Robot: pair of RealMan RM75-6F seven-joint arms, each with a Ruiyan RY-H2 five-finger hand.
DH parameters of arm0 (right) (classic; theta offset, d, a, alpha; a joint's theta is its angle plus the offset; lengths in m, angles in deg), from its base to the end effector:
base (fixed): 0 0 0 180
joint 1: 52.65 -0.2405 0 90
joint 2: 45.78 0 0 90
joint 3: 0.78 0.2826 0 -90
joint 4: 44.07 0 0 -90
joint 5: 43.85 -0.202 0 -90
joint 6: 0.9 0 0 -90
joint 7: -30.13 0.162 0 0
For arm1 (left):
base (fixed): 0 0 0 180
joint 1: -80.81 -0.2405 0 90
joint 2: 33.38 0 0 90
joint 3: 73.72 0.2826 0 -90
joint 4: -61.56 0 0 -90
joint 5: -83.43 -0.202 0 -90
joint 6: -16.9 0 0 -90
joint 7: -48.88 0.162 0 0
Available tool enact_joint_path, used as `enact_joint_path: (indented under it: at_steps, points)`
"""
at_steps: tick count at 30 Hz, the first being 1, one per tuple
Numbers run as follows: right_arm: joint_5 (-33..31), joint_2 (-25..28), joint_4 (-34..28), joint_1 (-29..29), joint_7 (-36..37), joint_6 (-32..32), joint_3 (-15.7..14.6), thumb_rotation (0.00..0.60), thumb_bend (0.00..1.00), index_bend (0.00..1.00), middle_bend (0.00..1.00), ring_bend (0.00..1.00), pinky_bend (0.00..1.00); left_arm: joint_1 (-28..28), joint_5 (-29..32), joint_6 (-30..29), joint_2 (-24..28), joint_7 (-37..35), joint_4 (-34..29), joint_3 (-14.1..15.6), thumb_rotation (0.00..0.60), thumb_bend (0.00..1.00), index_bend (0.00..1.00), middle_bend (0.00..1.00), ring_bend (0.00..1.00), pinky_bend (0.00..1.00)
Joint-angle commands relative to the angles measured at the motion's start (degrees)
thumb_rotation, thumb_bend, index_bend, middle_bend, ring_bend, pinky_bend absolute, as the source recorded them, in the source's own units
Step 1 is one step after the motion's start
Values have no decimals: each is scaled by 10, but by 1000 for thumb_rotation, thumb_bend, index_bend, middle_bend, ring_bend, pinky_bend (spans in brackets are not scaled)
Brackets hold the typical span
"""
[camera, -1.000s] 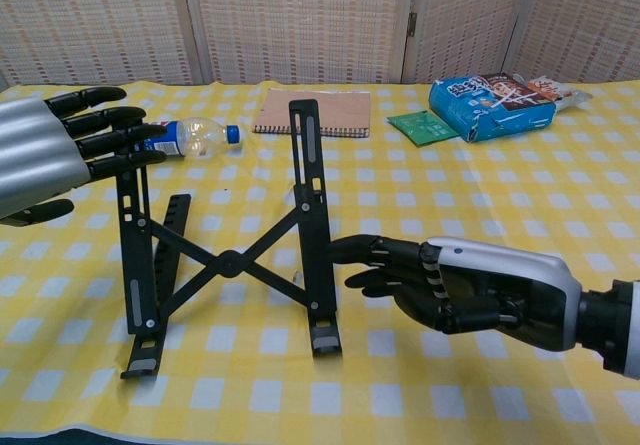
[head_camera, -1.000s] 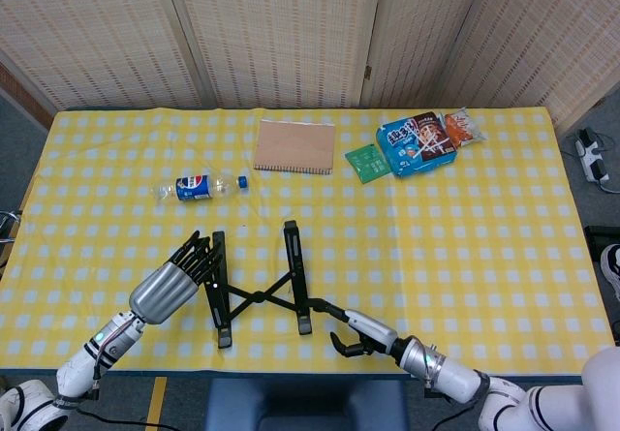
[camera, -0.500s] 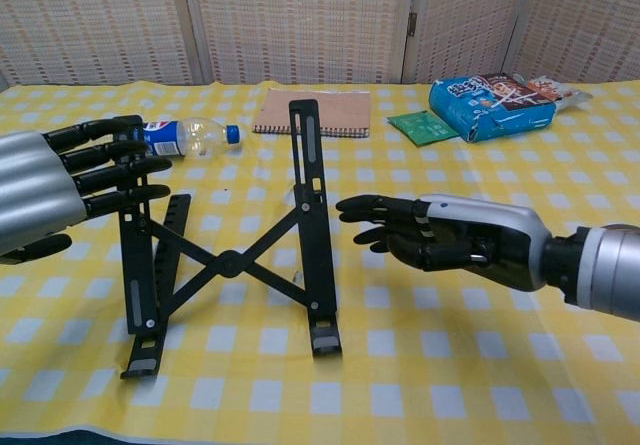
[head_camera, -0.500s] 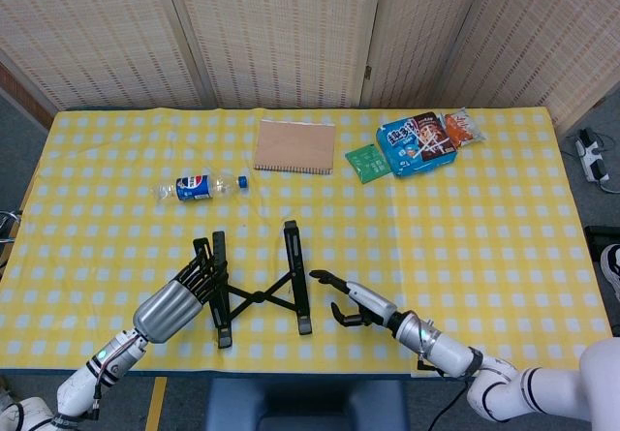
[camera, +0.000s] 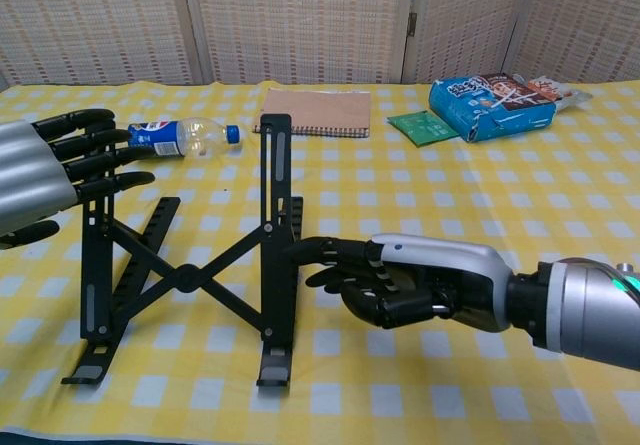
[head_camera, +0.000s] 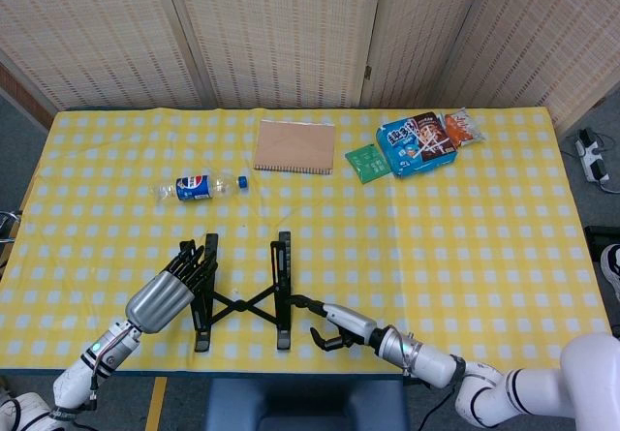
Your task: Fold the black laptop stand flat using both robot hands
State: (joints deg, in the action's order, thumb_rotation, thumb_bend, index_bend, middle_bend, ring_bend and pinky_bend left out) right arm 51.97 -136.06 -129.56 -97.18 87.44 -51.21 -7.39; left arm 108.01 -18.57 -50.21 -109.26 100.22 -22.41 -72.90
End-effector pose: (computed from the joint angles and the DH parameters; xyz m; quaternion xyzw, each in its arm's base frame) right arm -0.1468 -0.2679 -0.0787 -0.6272 0.6854 -0.3686 0.0301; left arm -0.2345 0.2803 0.0480 -0.8440 0.0973 -0.2091 0.4842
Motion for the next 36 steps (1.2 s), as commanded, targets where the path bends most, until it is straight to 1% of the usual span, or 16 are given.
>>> enact_joint_path:
  at_steps: [1,5,8,9,12,15,17,18,19,21,23,25,26,29,33,36]
  points:
    - [9,3,-9,3,-4,-9,-9,393,758,0,14,56,0,0,-2,-3,0,-3,-1,1,600,391,85,0,0,0]
    - [21,23,-27,11,-6,-35,-20,391,759,0,14,54,0,-5,-7,-23,7,-27,-13,2,600,391,81,0,0,0]
    - [24,41,-38,18,-9,-54,-23,392,758,0,14,53,0,-13,0,-39,15,-58,-27,1,600,391,67,0,0,0]
    - [27,63,-48,25,-12,-73,-24,393,759,0,14,54,0,-23,16,-53,26,-103,-50,-1,600,391,62,0,0,0]
    - [32,105,-70,34,-15,-101,-30,394,759,0,14,67,0,-34,51,-55,62,-205,-102,3,600,391,41,0,0,0]
    - [18,129,-80,36,-18,-104,-24,393,753,0,14,68,0,-37,74,-50,87,-292,-130,4,600,391,18,0,0,0]
    - [1,137,-83,32,-16,-94,-15,393,677,0,13,66,0,-40,89,-49,99,-345,-136,1,600,390,7,0,0,0]
    - [-7,138,-83,28,-16,-86,-9,395,602,0,11,62,0,-40,97,-48,103,-367,-137,-1,600,390,2,0,0,0]
    - [-17,136,-82,25,-17,-78,-2,395,511,0,7,57,0,-40,102,-46,106,-392,-136,-2,600,388,0,0,0,0]
    - [-38,128,-75,14,-23,-54,14,395,399,0,1,43,0,-39,119,-39,114,-461,-133,-7,600,370,0,0,0,0]
    - [-57,117,-67,4,-30,-35,30,388,324,0,0,27,0,-38,136,-27,122,-525,-133,-10,600,338,0,0,0,0]
    - [-78,101,-56,-8,-35,-13,50,357,262,0,0,10,0,-36,148,-12,132,-606,-133,-11,600,299,0,0,0,0]
    - [-90,89,-49,-14,-36,-5,62,340,245,0,0,7,0,-36,151,-7,134,-653,-131,-12,600,274,0,0,0,0]
    - [-111,61,-28,-29,-39,20,85,266,201,0,0,0,0,-34,149,8,140,-743,-121,-7,600,235,0,0,0,0]
    - [-126,24,-6,-56,-21,58,112,241,196,0,0,0,0,-30,146,29,140,-837,-96,-1,600,203,0,0,0,0]
    - [-116,9,1,-69,-11,67,121,237,197,0,0,16,0,-29,141,40,134,-894,-80,5,600,200,0,0,0,0]
